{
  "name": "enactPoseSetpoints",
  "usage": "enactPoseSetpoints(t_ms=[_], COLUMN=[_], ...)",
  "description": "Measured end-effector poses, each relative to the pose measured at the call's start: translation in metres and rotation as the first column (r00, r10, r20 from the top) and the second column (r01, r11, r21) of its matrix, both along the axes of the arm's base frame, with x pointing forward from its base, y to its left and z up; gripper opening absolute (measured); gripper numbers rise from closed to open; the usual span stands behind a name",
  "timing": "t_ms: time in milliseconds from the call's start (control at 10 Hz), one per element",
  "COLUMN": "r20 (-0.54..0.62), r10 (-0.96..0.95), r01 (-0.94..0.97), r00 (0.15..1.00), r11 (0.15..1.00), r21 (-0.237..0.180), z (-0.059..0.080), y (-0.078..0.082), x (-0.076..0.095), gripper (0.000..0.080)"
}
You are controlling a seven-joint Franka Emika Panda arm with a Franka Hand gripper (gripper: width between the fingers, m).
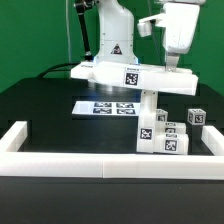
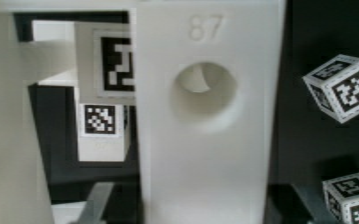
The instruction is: Assemble chair
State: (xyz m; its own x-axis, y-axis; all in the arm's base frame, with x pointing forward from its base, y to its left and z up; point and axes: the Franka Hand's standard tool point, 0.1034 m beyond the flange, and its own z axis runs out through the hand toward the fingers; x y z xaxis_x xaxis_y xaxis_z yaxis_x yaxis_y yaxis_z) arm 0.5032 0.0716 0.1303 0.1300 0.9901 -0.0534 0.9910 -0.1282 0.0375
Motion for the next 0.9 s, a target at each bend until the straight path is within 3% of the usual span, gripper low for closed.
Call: enactPoseSetpoints(t_ms=[900], r20=[0.0], r10=[-0.013], r01=[0.013], r00=[1.0], r11=[1.0], r21=[0.001], z=[-0.0001], y=[0.0031], x=[-0.0011], gripper=[0.0288])
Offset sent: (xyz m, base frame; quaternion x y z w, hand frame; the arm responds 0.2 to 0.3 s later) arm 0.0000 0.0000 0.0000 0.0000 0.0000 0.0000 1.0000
